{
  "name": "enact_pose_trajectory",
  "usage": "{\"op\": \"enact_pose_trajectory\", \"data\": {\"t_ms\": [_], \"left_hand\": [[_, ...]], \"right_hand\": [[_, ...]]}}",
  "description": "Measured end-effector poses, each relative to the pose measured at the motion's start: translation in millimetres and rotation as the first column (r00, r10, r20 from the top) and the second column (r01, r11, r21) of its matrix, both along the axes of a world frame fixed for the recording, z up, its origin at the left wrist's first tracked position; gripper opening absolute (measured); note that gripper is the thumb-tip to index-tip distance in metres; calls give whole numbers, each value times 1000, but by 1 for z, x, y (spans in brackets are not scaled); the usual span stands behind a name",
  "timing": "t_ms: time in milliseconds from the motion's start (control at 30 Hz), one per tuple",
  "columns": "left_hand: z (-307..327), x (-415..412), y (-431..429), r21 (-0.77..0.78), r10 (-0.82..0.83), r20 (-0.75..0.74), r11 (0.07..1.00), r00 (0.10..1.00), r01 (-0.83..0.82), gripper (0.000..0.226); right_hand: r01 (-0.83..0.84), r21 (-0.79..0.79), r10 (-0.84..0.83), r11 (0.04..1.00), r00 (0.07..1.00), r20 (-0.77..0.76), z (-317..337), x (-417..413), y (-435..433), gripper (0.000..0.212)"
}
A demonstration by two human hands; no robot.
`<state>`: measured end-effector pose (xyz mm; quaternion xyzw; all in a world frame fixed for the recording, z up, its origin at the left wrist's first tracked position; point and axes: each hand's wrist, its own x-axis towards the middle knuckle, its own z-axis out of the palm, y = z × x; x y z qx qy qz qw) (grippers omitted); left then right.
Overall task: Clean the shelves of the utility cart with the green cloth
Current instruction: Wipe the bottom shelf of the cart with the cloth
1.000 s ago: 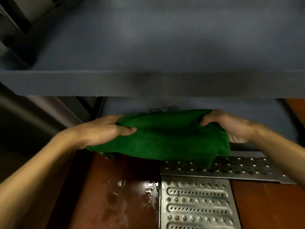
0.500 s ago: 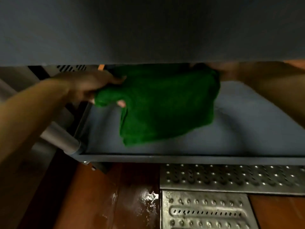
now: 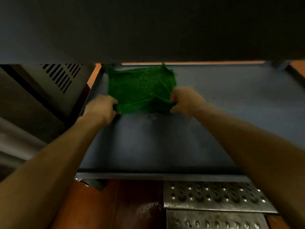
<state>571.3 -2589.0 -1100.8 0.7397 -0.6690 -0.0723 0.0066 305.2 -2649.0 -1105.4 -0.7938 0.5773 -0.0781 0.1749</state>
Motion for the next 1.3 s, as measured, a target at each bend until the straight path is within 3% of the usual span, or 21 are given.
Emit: {"op": "enact_pose_trajectory", "data": {"t_ms": [67,167,233,300,467,800,1033,1300], "left_hand": [[-28,0,18,-8,-2,-1,1000,1000,2,45],[-42,2,23,-170,-49,67,984,997,60,70],[-46,2,26,-249,-107,82,961,991,124,59],[-49,0,31,-228,-154,63,960,986,164,42],[-51,14,45,-301,-129,-102,949,986,93,28],[-42,20,78,-171,-117,-217,982,969,80,29],[-28,24,114,-45,-218,-158,976,963,214,40],[-3,18,159,19,-223,-326,970,919,242,31]], "right_hand": [[-23,-41,23,999,1000,-8,-31,-3,15,44],[-1,-93,4,996,1000,28,-48,-7,8,56],[-46,-122,46,991,999,-6,-48,-10,4,48],[-93,-121,90,988,996,-27,-48,-15,6,44],[-168,11,166,986,962,-216,-51,-32,16,75],[-159,61,167,985,969,-180,-37,-46,54,61],[-249,112,269,962,938,-218,-26,-62,88,47],[-276,212,318,937,928,-194,-10,-83,126,43]]}}
